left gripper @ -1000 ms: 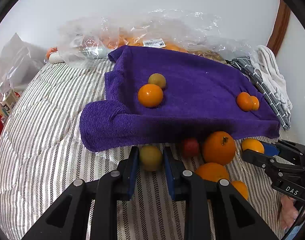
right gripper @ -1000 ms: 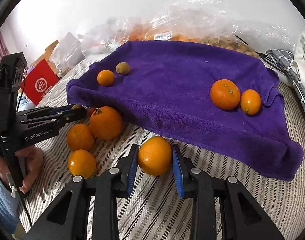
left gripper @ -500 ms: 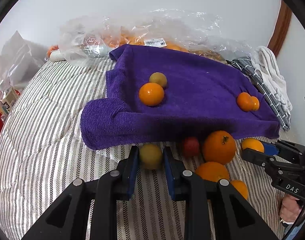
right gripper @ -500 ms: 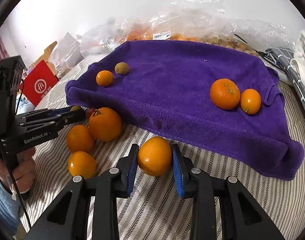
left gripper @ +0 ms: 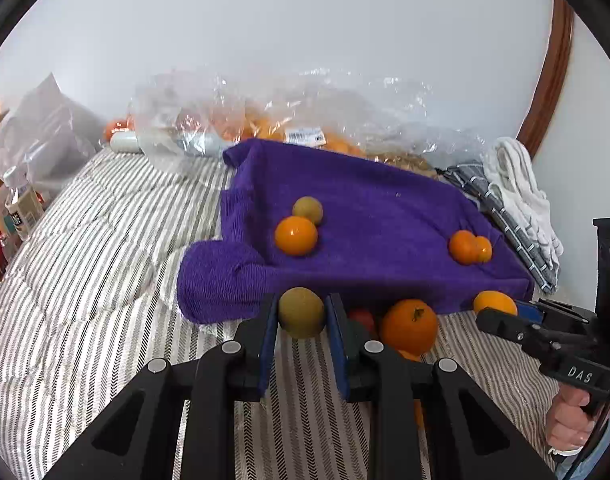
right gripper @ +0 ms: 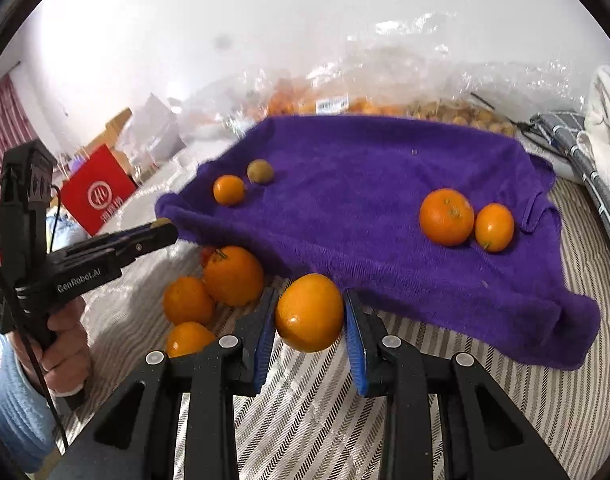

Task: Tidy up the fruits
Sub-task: 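Lift both held fruits and carry them over the purple towel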

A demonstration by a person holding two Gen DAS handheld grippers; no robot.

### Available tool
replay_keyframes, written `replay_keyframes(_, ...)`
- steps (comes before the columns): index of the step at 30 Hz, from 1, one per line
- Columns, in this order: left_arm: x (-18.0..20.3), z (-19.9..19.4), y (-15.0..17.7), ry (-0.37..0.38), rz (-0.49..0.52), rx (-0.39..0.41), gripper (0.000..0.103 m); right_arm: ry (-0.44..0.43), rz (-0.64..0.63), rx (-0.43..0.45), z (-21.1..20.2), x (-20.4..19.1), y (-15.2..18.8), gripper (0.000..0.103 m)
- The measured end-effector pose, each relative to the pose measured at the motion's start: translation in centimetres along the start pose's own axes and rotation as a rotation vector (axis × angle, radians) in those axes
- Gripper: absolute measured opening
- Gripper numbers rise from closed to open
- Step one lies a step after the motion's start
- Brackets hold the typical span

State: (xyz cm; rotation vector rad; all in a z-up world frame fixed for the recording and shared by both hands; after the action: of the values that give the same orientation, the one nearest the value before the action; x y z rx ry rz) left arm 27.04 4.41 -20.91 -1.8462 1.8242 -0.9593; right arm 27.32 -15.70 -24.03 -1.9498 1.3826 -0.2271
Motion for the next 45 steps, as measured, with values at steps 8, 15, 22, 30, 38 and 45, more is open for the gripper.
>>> replay_keyframes(8, -0.4, -0.2, -0.2, -0.008, -0.012, 0.013, 0.023, -0.015, 0.091, 0.102, -2.1, 1.8, -1.1, 0.032)
replay_keyframes(15, -0.4, -0.3, 0.0, -0.012, -0.010, 0.016, 0.023, 0.018, 0.179, 0.154, -3.3, 4.1, -1.5, 0.032)
replay_keyframes(22, -0.3, -0.7, -0.1, -0.012, -0.011, 0.032, 0.023, 0.041, 0.255, 0.176, -3.8, 6.1, -1.6, 0.032)
replay_keyframes(30, -0.6, -1.0, -0.3, -0.006, -0.031, 0.043, 0.023, 0.046, 0.330, 0.202, -4.4, 7.9, -1.6, 0.032)
replay_keyframes(38, -0.5, -1.2, -0.4, -0.004, -0.028, 0.052, 0.023, 0.057, 0.381, 0.205, -4.5, 9.2, -1.6, 0.032)
replay_keyframes(45, -0.4, -1.6, -0.5, -0.007, -0.024, 0.070, 0.023, 0.094, 0.412, 0.226, -5.0, 10.1, -1.5, 0.032)
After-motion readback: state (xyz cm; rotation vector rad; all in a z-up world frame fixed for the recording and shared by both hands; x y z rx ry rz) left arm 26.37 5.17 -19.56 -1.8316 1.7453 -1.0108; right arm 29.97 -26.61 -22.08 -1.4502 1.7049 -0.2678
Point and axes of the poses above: each gripper's, at about its wrist camera, not at the fingertips, and z roughly the way its jaws point, x to its right, y to its underside, the point moved 4 cm from there along z, roughly the way its jaws point, and after that the axes turned 2 degrees about -x, right-handed, at the moved point
